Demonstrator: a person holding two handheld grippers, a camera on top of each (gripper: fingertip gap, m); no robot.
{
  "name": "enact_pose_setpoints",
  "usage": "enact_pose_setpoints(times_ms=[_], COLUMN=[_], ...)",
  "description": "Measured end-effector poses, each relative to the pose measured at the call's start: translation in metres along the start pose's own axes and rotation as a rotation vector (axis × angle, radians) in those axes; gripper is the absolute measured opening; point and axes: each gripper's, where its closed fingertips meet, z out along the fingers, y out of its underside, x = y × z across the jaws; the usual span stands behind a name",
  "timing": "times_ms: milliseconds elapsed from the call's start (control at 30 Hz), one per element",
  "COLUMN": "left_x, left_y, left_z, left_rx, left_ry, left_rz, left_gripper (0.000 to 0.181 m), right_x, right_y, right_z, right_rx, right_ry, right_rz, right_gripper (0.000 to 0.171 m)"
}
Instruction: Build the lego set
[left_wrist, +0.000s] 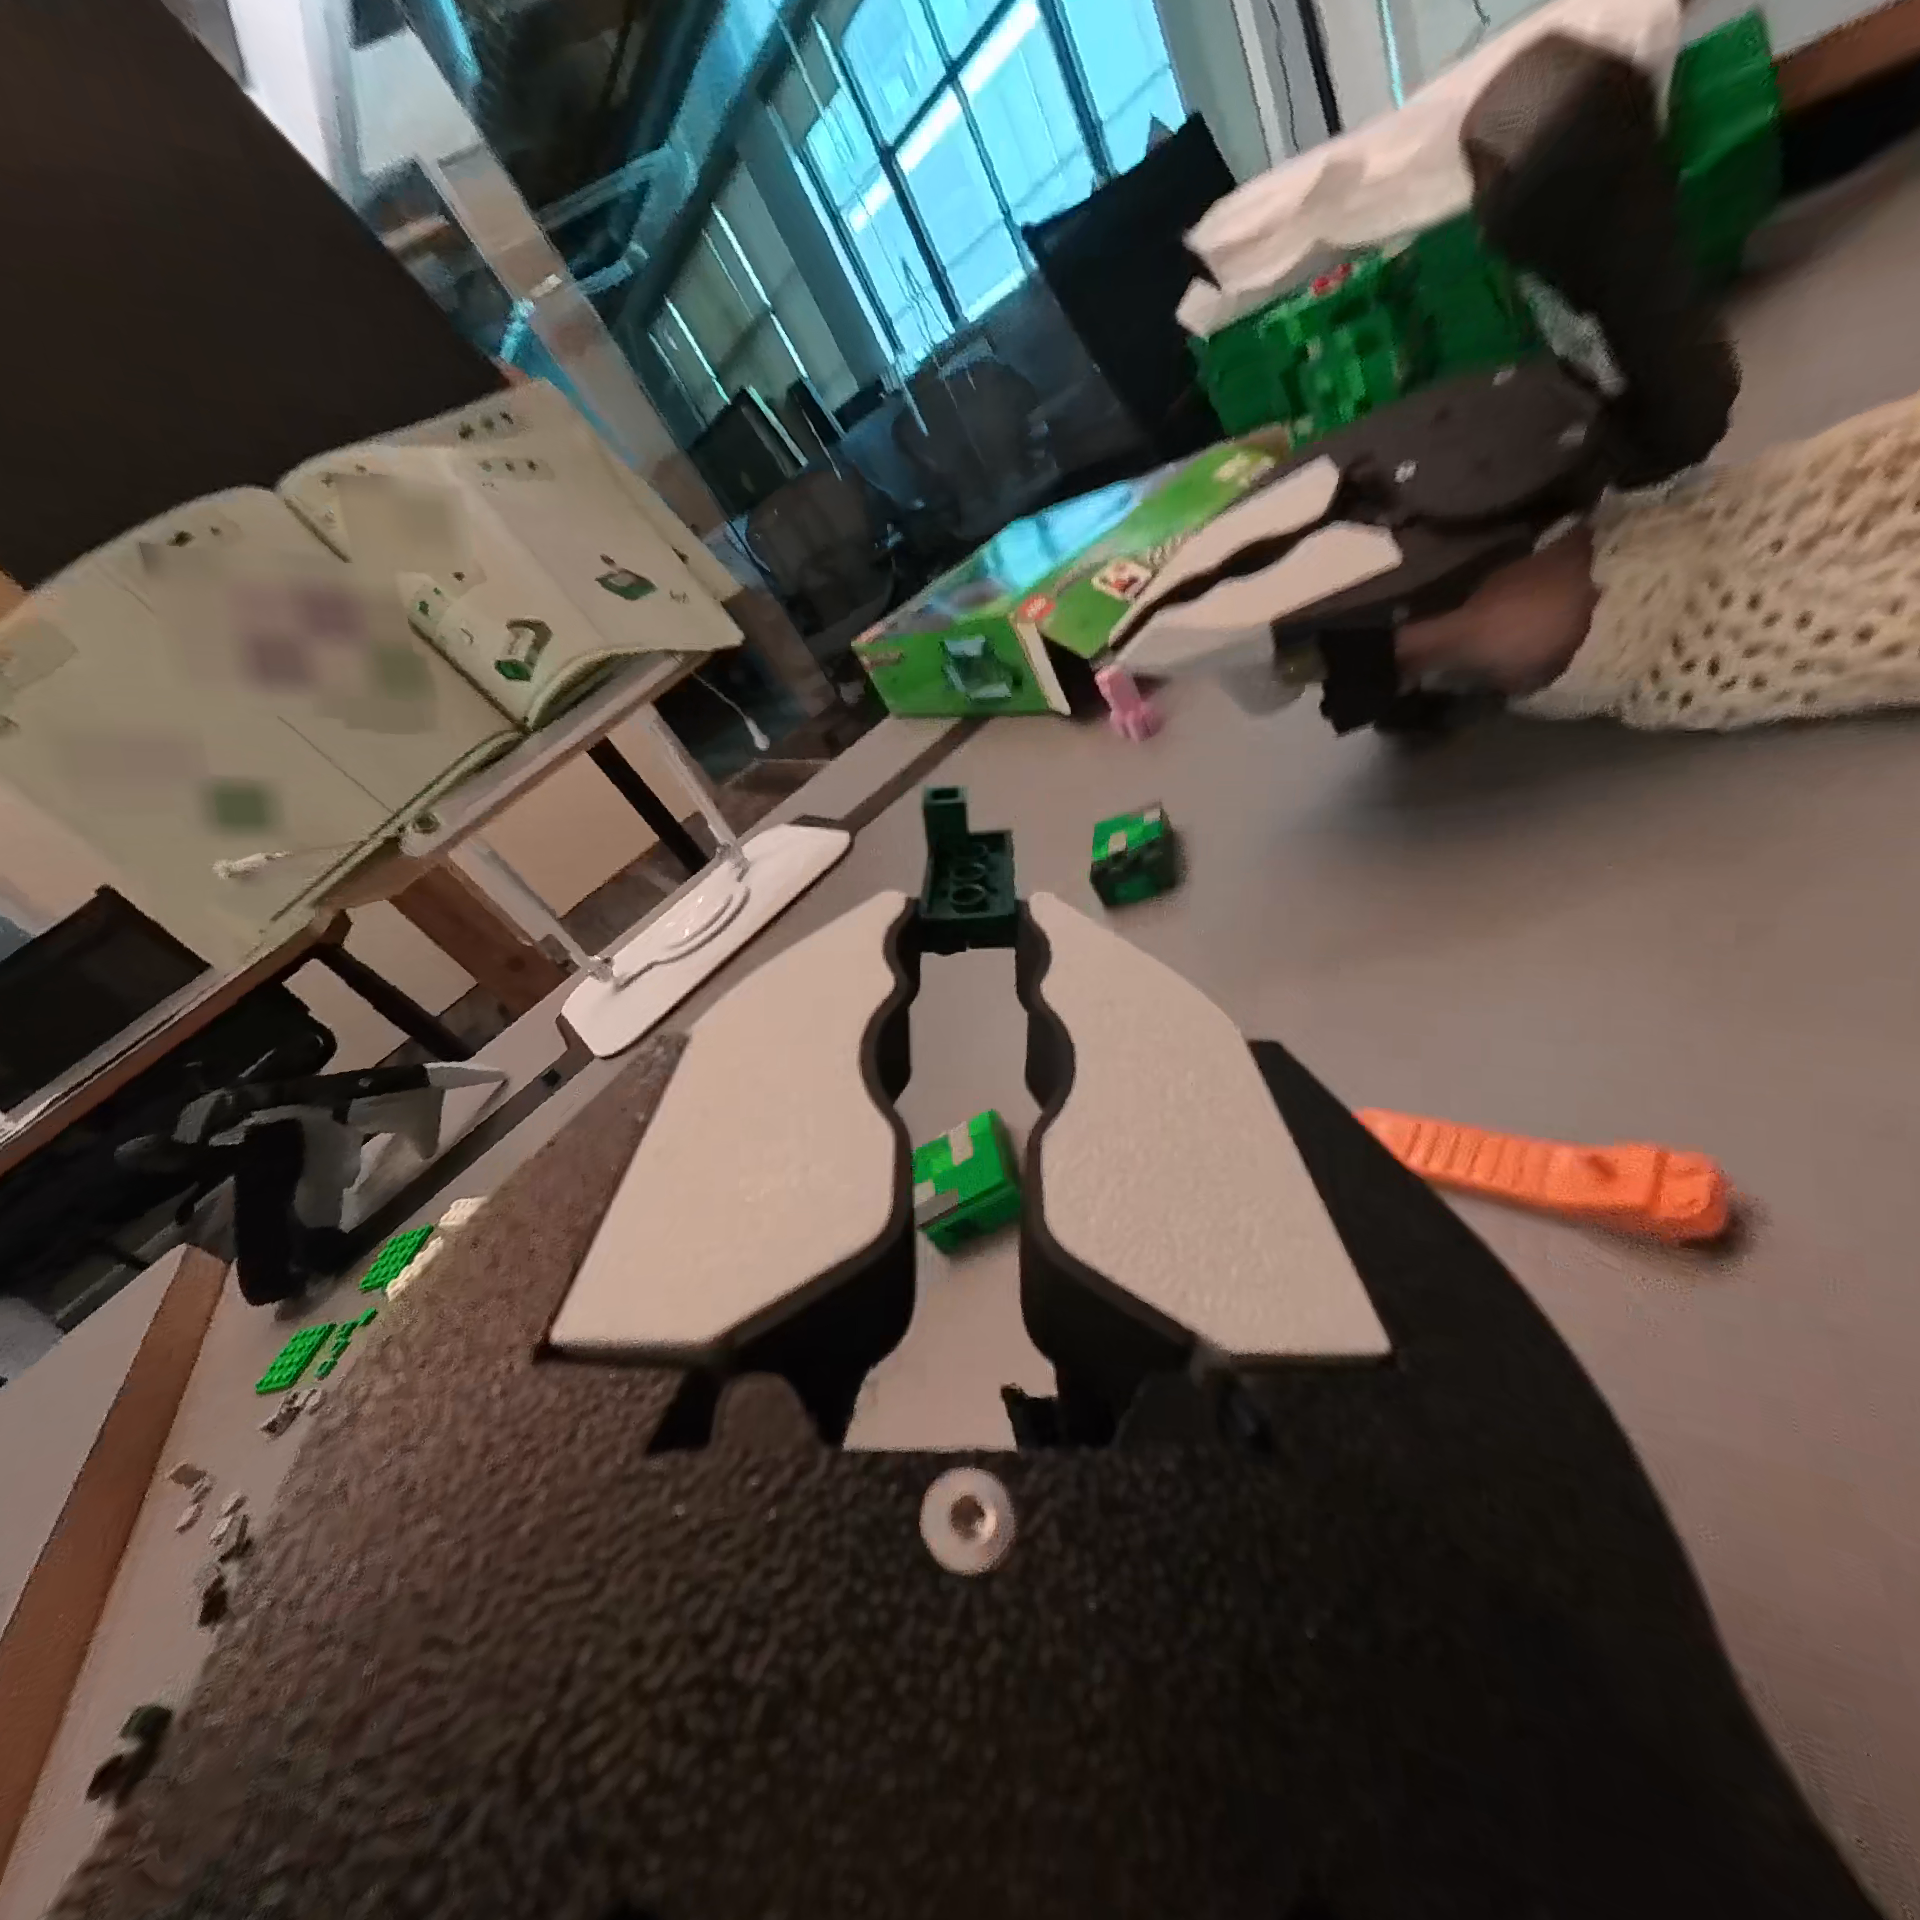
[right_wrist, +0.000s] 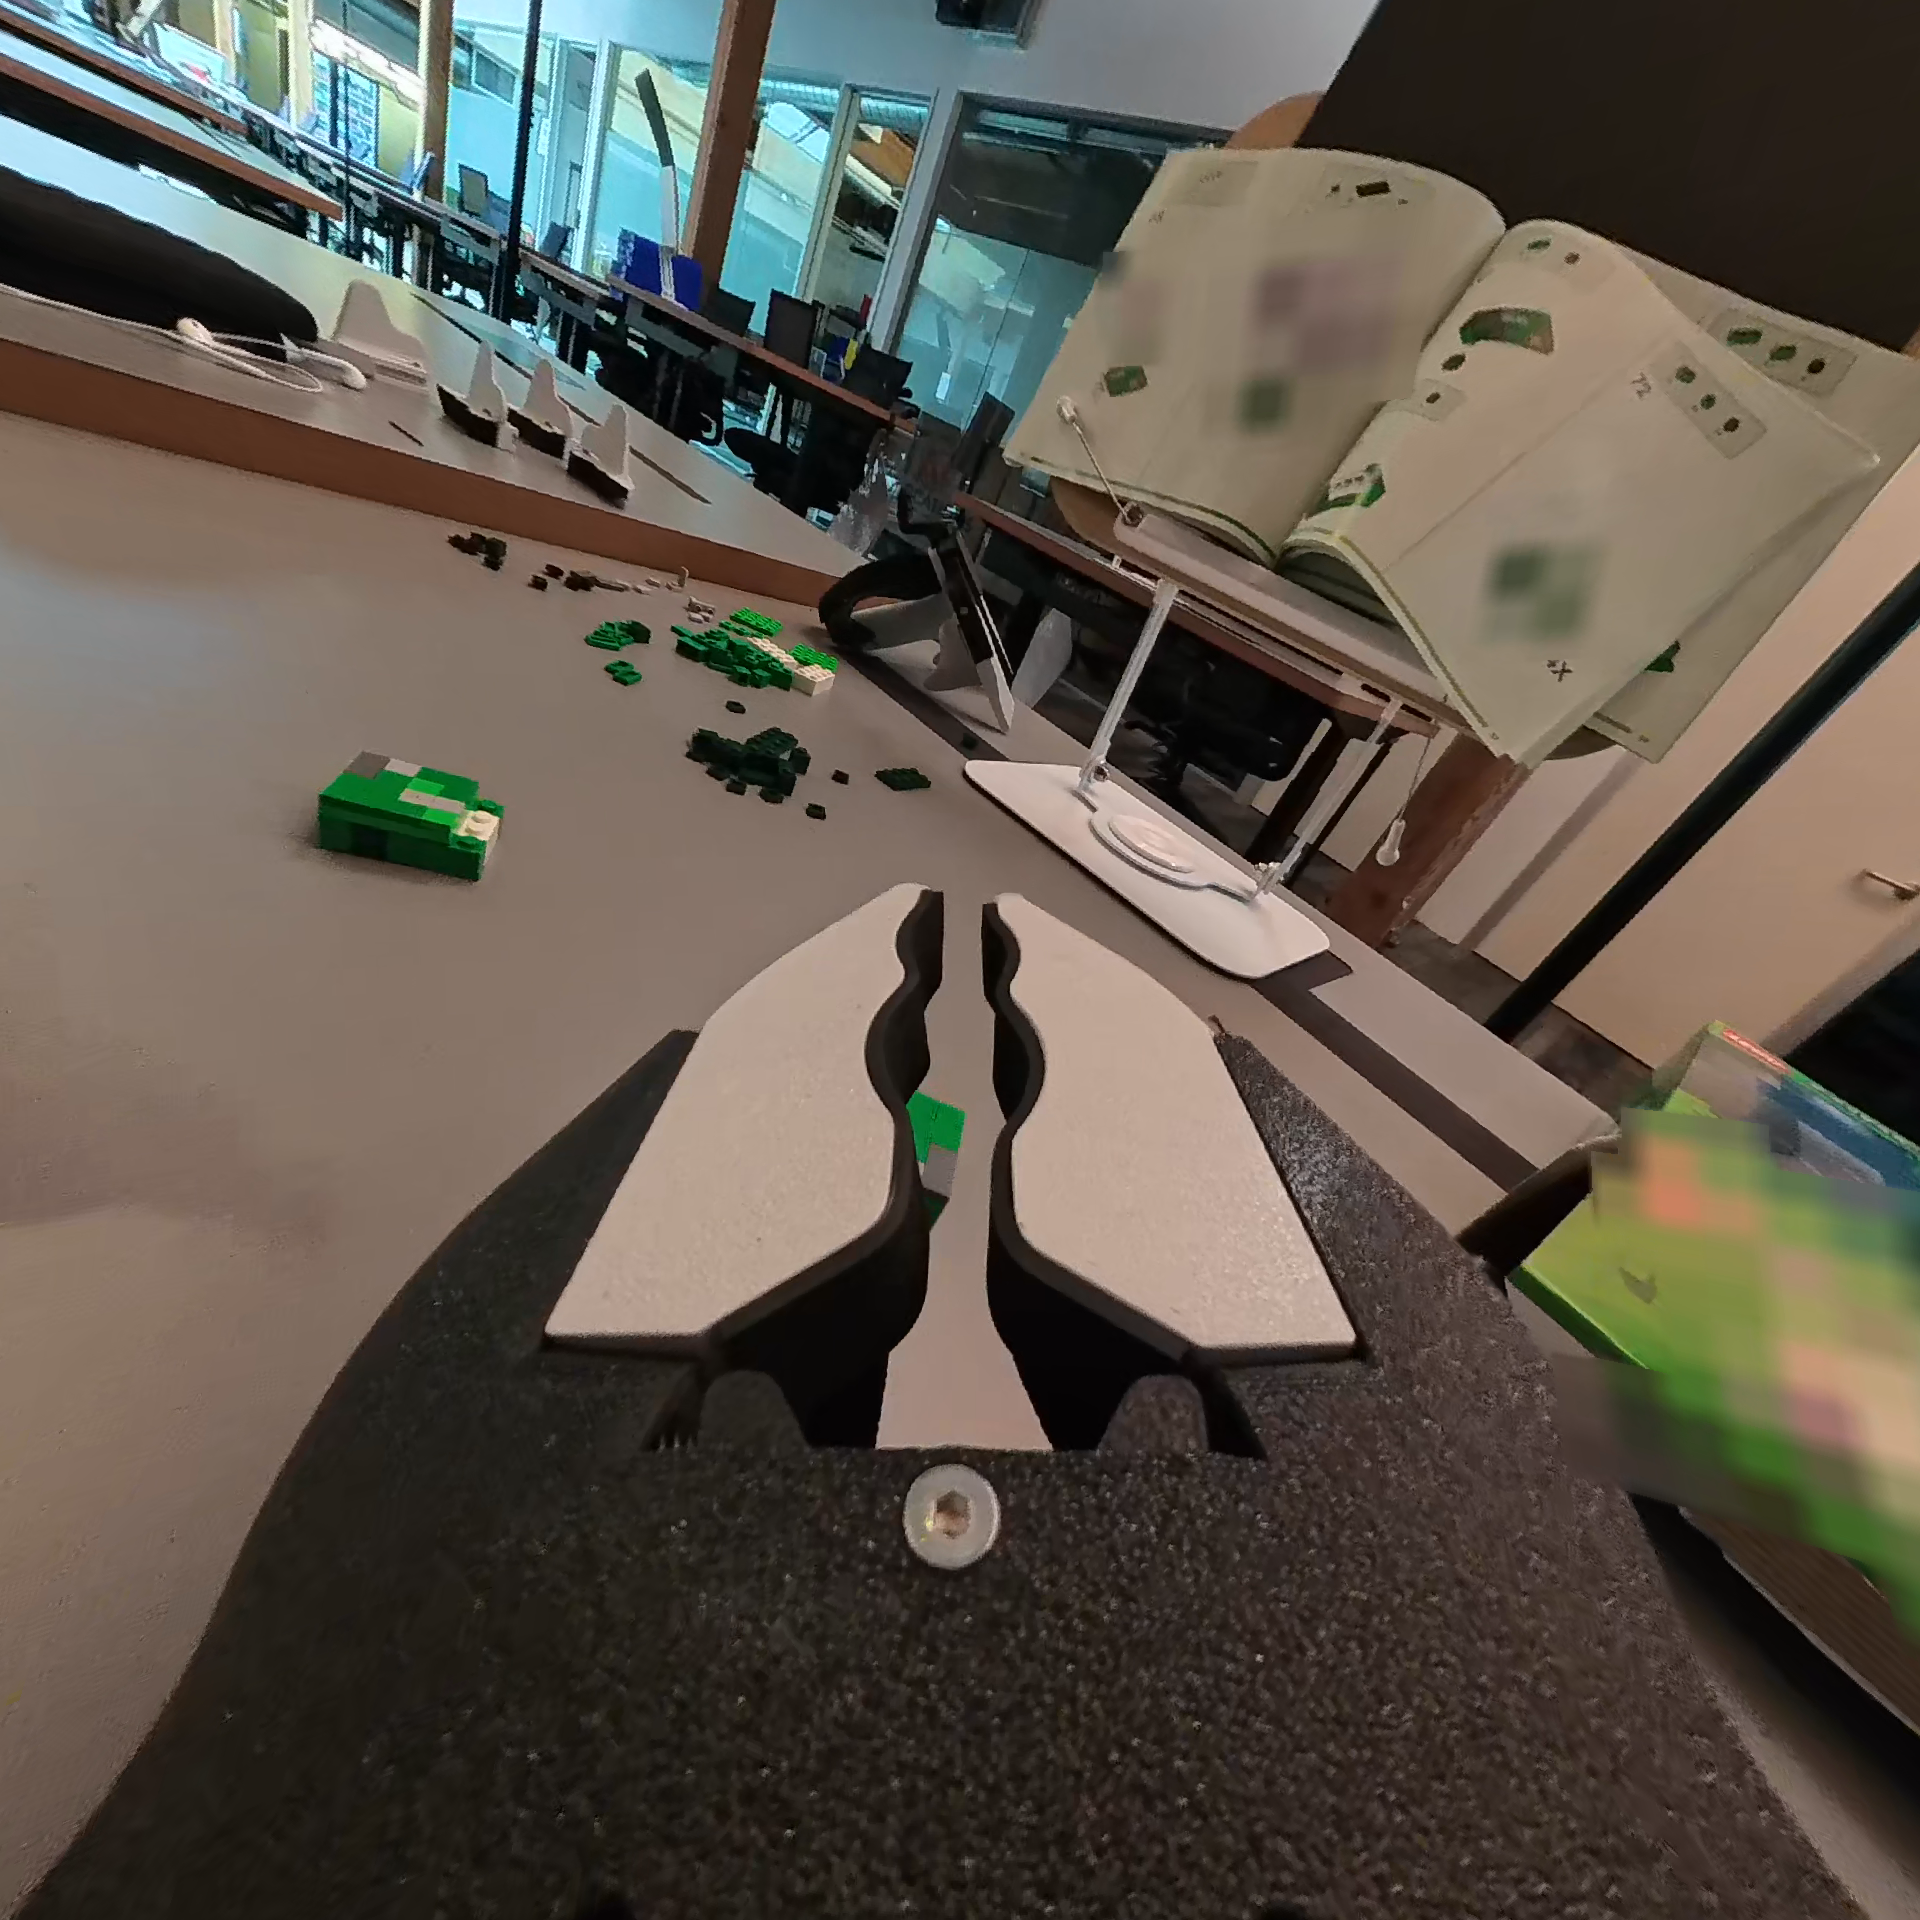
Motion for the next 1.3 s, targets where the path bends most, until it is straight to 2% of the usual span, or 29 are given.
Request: enact_pose_setpoints(times_ms=[200,367,500,600,733,967,1067,1167,1300], left_x=[-0.044,-0.094,-0.131,-0.149,-0.148,-0.157,-0.153,-0.129,-0.085], left_y=[0.035,0.060,0.066,0.075,0.093,0.099,0.102,0.093,0.090], left_z=[0.025,0.057,0.081,0.094,0.096,0.074,0.077,0.080,0.085], left_rx=[-0.051,0.000,0.083,0.120,0.109,0.156,0.144,0.138,0.088], left_ry=[0.017,-0.046,-0.120,-0.177,-0.147,-0.081,-0.029,0.066,0.162], left_rz=[0.085,-0.015,-0.196,-0.178,-0.081,-0.377,-0.418,-0.322,-0.064], left_gripper=[0.017,0.018,0.018,0.018,0.017,0.018,0.018,0.017,0.018], right_x=[-0.006,-0.006,0.008,0.025,0.036,0.043,0.046,0.042,0.008], right_y=[-0.004,-0.004,-0.001,0.002,0.007,0.015,0.016,0.014,-0.004], right_z=[0.003,0.007,0.004,0.001,0.000,0.003,0.004,0.007,0.042], right_rx=[0.010,0.003,-0.001,-0.002,-0.021,-0.092,-0.102,-0.117,-0.125], right_ry=[-0.021,-0.015,0.074,0.145,0.206,0.284,0.307,0.290,-0.004], right_rz=[-0.024,-0.019,-0.002,0.060,0.077,-0.003,-0.003,-0.030,0.065], right_gripper=[0.008,0.008,0.008,0.008,0.008,0.007,0.007,0.007,0.012])
